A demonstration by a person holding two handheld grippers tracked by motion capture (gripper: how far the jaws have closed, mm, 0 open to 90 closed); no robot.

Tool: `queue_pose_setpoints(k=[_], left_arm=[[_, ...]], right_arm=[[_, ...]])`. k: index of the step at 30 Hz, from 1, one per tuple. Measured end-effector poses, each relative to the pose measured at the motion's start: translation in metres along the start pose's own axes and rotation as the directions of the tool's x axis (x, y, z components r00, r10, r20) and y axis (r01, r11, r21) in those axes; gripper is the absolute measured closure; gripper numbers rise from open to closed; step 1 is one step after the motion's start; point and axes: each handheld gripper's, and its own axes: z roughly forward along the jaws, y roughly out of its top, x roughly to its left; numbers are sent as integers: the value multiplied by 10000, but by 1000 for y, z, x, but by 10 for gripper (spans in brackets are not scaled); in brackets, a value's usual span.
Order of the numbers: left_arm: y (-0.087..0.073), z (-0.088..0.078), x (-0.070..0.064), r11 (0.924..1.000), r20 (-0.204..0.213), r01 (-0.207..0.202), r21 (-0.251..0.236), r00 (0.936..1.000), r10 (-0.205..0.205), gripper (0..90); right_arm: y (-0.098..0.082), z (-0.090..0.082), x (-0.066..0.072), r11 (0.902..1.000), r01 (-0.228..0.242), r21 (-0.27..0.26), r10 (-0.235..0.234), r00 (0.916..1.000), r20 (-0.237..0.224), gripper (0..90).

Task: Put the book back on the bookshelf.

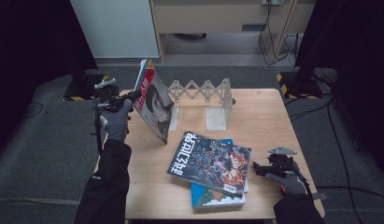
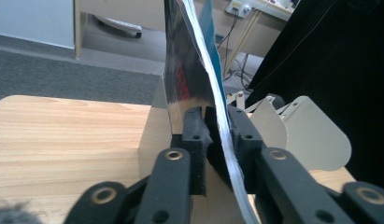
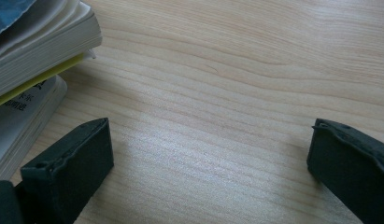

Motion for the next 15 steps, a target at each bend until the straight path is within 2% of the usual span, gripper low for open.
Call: queue_pose_setpoints(k=[5, 7, 10, 13, 15], left_arm=[[0, 3, -5, 10000, 74, 52, -82, 10000, -51, 702], [1, 4, -8, 10000, -191, -12, -90, 9998, 10, 721], [4, 5, -13, 9994, -936, -332, -8, 9951, 330, 832], [4, 7, -17, 9989, -1216, -467, -56, 9915, 457, 856], [5, 9, -19, 9991, -1281, -409, -73, 9910, 396, 858]], right_arm=[[0, 0, 0, 10000, 35, -2, -35, 10000, 9, 6], [0, 0, 0, 10000, 38, -6, -38, 10000, 6, 6], [0, 0, 0, 10000, 36, -7, -36, 10000, 4, 6], [0, 0, 0, 10000, 37, -5, -37, 10000, -1, 6], [0, 0, 0, 10000, 37, -5, -37, 10000, 0, 6]])
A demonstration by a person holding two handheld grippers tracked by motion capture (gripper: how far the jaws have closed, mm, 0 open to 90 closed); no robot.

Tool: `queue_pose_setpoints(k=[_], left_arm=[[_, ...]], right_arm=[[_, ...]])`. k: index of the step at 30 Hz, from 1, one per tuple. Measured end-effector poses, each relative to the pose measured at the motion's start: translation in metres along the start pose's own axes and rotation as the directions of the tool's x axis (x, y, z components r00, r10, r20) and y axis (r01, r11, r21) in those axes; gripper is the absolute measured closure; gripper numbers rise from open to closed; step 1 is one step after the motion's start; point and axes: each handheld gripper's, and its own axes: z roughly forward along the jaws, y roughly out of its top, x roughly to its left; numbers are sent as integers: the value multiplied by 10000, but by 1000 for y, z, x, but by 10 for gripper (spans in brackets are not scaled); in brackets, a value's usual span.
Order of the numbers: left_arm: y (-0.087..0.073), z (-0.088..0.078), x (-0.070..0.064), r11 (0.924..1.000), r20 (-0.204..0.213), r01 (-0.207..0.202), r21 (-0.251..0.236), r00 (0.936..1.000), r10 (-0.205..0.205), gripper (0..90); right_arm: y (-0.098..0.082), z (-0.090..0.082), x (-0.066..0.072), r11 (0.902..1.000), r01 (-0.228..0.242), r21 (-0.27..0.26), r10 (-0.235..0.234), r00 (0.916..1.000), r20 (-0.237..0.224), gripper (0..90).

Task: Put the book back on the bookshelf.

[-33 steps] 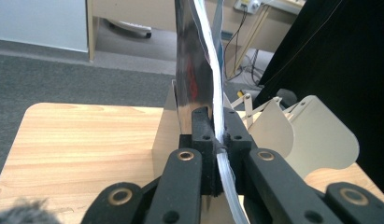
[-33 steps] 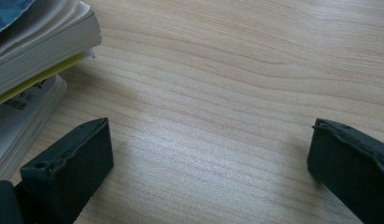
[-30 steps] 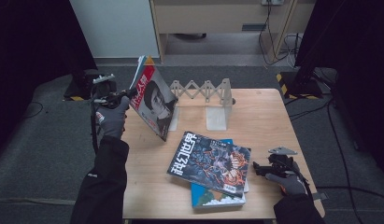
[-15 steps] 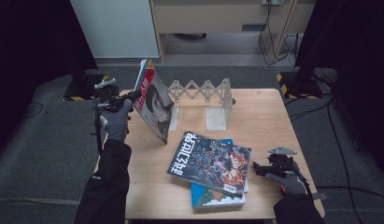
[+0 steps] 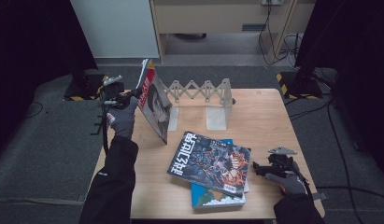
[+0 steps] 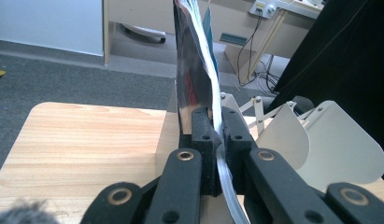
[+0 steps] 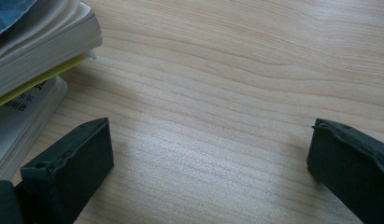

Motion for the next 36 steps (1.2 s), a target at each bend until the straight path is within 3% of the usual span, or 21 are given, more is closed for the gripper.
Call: queue_pose_setpoints(k=[5, 11, 18, 24, 30, 36], left_arm=[[6, 5, -8, 9988, -235, -453, 164, 9987, 456, 861], [17, 5, -18, 9924, -939, -1178, 362, 9882, 1207, 862], [19, 9, -18, 9940, -1083, -1040, 334, 9883, 1070, 862], [16, 12, -23, 9905, -1241, -1309, 428, 9830, 1353, 860], [15, 12, -25, 9895, -1108, -1383, 416, 9836, 1422, 854], [16, 12, -24, 9880, -1379, -1503, 356, 9784, 1538, 861]], right_arm=[[0, 0, 0, 10000, -6, 2, 6, 10000, -2, 6], [0, 0, 0, 10000, -19, -2, 19, 10000, 0, 7], [0, 0, 0, 10000, 9, -14, -8, 10000, 9, 7], [0, 0, 0, 10000, 4, -17, -4, 10000, 14, 8], [0, 0, 0, 10000, 4, -17, -4, 10000, 15, 8], [0, 0, 0, 10000, 2, -17, -2, 10000, 13, 8]])
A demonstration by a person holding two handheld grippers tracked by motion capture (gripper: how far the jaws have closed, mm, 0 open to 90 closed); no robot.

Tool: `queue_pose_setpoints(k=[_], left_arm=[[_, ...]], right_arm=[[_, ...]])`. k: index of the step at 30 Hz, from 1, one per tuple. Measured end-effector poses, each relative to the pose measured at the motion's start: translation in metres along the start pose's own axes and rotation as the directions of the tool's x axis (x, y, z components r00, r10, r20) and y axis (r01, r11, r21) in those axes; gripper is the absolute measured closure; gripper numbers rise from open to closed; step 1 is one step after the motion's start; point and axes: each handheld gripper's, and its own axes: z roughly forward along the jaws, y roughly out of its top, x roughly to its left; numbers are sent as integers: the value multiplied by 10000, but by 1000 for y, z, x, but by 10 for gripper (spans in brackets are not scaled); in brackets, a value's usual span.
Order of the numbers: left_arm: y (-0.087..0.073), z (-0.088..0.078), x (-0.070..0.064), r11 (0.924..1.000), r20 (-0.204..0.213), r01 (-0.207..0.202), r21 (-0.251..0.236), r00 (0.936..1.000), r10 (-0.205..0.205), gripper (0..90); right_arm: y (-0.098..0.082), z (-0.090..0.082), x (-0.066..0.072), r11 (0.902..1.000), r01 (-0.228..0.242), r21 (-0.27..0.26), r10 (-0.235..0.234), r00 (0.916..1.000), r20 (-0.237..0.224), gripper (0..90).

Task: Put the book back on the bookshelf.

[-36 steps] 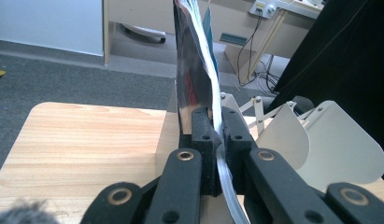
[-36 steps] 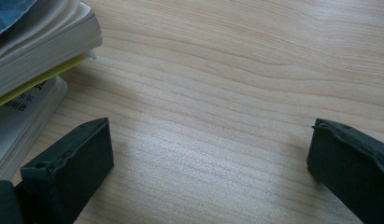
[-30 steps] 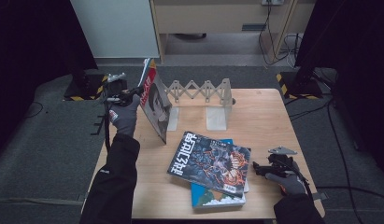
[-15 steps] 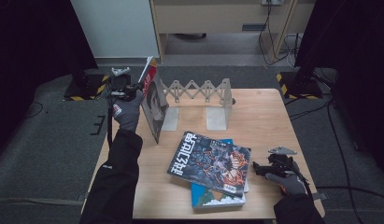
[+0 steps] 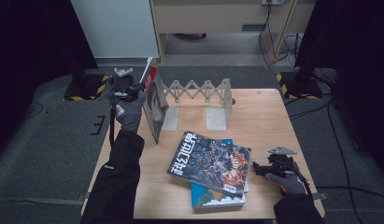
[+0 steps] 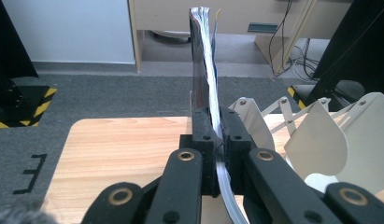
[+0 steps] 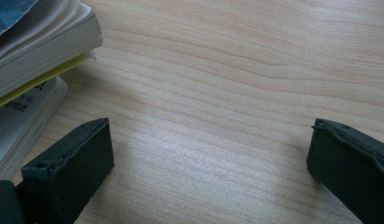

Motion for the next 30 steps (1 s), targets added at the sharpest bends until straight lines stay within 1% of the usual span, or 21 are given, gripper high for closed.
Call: queue_pose_setpoints(k=[5, 8, 13, 14, 15, 16, 19, 20, 21, 22, 23, 25, 28, 30], left_arm=[[0, 0, -4, 9996, -95, -273, -5, 9996, 273, 861], [0, 0, -4, 9992, -82, -389, 29, 9992, 390, 861], [1, 0, -2, 9995, -21, -319, 47, 9995, 319, 861], [0, 0, -1, 9996, -2, -280, 46, 9996, 280, 861], [-1, -1, 1, 9999, 42, -151, 5, 9999, 151, 860], [-1, -1, 1, 9999, 42, -151, 5, 9999, 151, 859], [-3, -1, 5, 9999, 224, 29, -109, 9997, -26, 852], [-4, -1, 6, 9998, 263, 62, -173, 9996, -57, 844], [-4, -2, 7, 9995, 393, 145, -263, 9991, -135, 801], [-5, -2, 8, 9992, 456, 206, -337, 9988, -190, 801], [-5, -2, 8, 9992, 472, 213, -348, 9987, -196, 778], [-6, -2, 10, 9986, 679, 291, -433, 9973, -261, 728], [-8, -3, 10, 9982, 876, 315, -518, 9958, -269, 693], [-9, -5, 11, 9966, 1016, 392, -721, 9943, -317, 648]], right_arm=[[0, 0, 0, 10000, 7, 6, -7, 10000, -3, 8], [0, 0, 0, 10000, 6, 5, -6, 10000, -4, 8], [0, 0, 0, 10000, 8, 2, -8, 10000, -4, 7], [0, 0, 0, 10000, 9, 3, -9, 10000, -3, 7], [0, 0, 0, 10000, 9, 4, -9, 10000, 0, 7], [0, 0, 0, 10000, 9, 4, -9, 10000, 0, 7], [0, 0, 0, 10000, 10, 5, -10, 10000, 1, 7], [0, 0, 0, 10000, 9, 4, -9, 10000, 0, 7], [0, 0, 0, 10000, 8, 5, -8, 10000, 1, 7], [0, 0, 0, 10000, 8, 5, -8, 10000, 1, 7], [0, 0, 0, 10000, 9, 4, -9, 10000, 2, 7], [0, 0, 0, 10000, 13, 7, -13, 10000, 0, 6], [0, 0, 0, 10000, 19, 14, -19, 10000, 14, 6], [0, 0, 0, 10000, 26, 12, -26, 10000, 9, 6]])
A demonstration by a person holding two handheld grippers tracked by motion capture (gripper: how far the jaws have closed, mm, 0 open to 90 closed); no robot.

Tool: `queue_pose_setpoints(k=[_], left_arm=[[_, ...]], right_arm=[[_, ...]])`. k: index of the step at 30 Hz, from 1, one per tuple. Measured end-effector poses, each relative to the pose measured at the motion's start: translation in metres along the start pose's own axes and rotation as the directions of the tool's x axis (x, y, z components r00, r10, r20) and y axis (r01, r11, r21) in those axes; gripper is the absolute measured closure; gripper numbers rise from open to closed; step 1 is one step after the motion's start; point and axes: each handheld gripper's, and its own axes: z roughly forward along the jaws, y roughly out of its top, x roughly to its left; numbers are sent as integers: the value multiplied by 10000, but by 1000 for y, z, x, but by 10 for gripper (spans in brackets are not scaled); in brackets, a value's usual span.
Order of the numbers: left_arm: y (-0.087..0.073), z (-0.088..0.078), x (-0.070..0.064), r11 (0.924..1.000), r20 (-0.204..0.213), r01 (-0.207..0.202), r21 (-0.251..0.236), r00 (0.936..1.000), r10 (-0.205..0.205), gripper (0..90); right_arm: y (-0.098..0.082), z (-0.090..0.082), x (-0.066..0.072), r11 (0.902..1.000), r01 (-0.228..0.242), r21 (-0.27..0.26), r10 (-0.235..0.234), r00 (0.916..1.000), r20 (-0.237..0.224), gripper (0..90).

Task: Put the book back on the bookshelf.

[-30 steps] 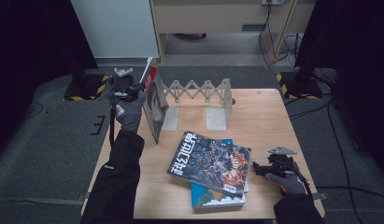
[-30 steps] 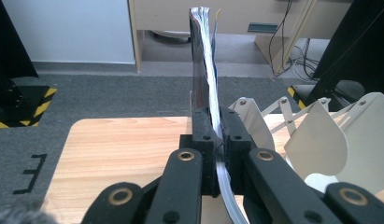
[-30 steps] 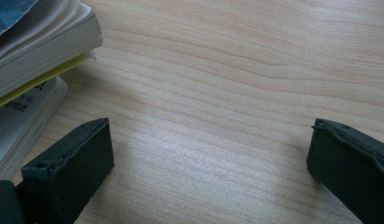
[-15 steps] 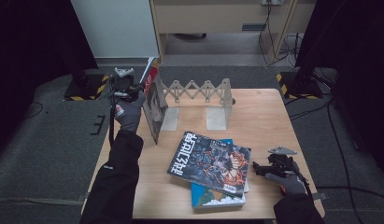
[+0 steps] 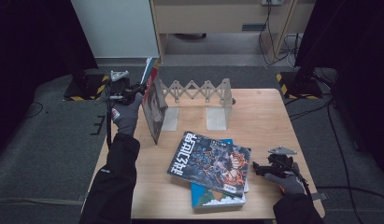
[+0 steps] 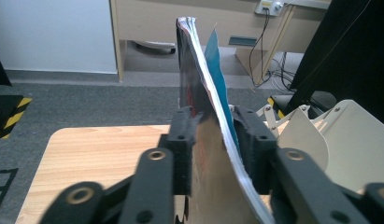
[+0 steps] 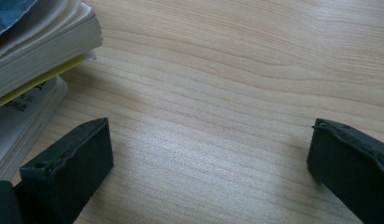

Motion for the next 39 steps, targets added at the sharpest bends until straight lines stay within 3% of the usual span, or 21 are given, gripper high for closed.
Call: queue_pose_setpoints(k=[5, 11, 20, 24, 27, 30, 36, 38, 39], left_arm=[[2, -9, 1, 9990, 98, -96, -437, 9999, 100, 543], [4, -24, 8, 9960, 298, 170, -874, 9995, -144, 460], [-1, -49, 17, 9915, 784, 441, -1224, 9963, -346, 413], [-8, -59, 21, 9890, 1047, 666, -1323, 9931, -529, 391], [-15, -66, 24, 9885, 1168, 692, -1343, 9917, -536, 378], [-22, -74, 27, 9879, 1373, 775, -1342, 9888, -590, 369], [-46, -88, 31, 9902, 1492, 680, -1219, 9876, -494, 346], [-56, -90, 33, 9906, 1623, 802, -1107, 9848, -616, 341], [-61, -91, 34, 9909, 1730, 882, -1017, 9824, -697, 341]], right_arm=[[0, 0, 0, 10000, -11, 1, 11, 10000, 10, 5], [0, 0, 0, 10000, -41, 1, 41, 10000, 48, 4], [0, 0, 0, 10000, -39, -4, 39, 10000, 41, 4], [1, 0, -1, 9998, -176, 54, 175, 9997, 148, 9], [3, -2, -3, 9992, -293, 263, 286, 9992, 269, 61], [6, -7, -3, 9997, 6, 239, -21, 9981, 619, 99], [15, -21, -4, 9983, -516, -267, 530, 9971, 545, 151], [19, -30, -7, 9930, -972, -666, 995, 9945, 322, 166], [19, -30, -7, 9930, -972, -666, 995, 9945, 322, 166]])
